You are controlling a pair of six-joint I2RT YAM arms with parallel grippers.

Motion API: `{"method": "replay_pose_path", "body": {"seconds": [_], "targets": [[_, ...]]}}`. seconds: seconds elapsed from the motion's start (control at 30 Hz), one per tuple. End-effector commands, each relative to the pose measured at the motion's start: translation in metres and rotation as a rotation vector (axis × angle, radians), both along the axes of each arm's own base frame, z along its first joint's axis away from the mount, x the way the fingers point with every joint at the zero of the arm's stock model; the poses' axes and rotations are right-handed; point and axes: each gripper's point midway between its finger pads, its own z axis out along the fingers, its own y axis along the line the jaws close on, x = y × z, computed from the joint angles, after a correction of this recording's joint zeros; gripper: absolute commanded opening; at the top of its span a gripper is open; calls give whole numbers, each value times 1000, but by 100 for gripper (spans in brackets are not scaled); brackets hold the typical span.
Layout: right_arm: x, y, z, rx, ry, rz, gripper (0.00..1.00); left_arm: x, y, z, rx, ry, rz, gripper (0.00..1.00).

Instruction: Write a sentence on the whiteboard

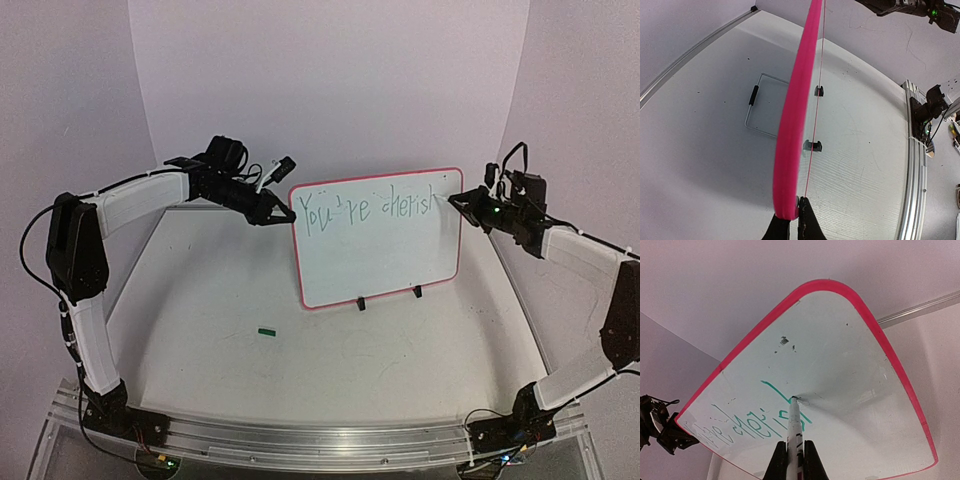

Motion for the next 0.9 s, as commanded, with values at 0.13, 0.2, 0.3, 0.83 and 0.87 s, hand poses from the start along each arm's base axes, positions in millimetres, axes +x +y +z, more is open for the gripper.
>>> {"method": "replay_pose_path", "body": {"seconds": [0.13,0.2,0.3,0.83,0.87], "targets": [[0,-8,18,2,-56,-44,0,-6,6,-16,75,-4,2,0],[-1,-7,13,2,-44,-41,0,-6,6,-16,74,-3,2,0],[-5,-7,1,2,-14,-34,0,-6,6,-15,73,-4,1,0],[-23,-9,24,3,-60,-40,0,-7,6,-12,70,-9,1,0],[-24,-10,26,-3,-64,-45,0,-7,6,-12,70,-9,2,0]]}}
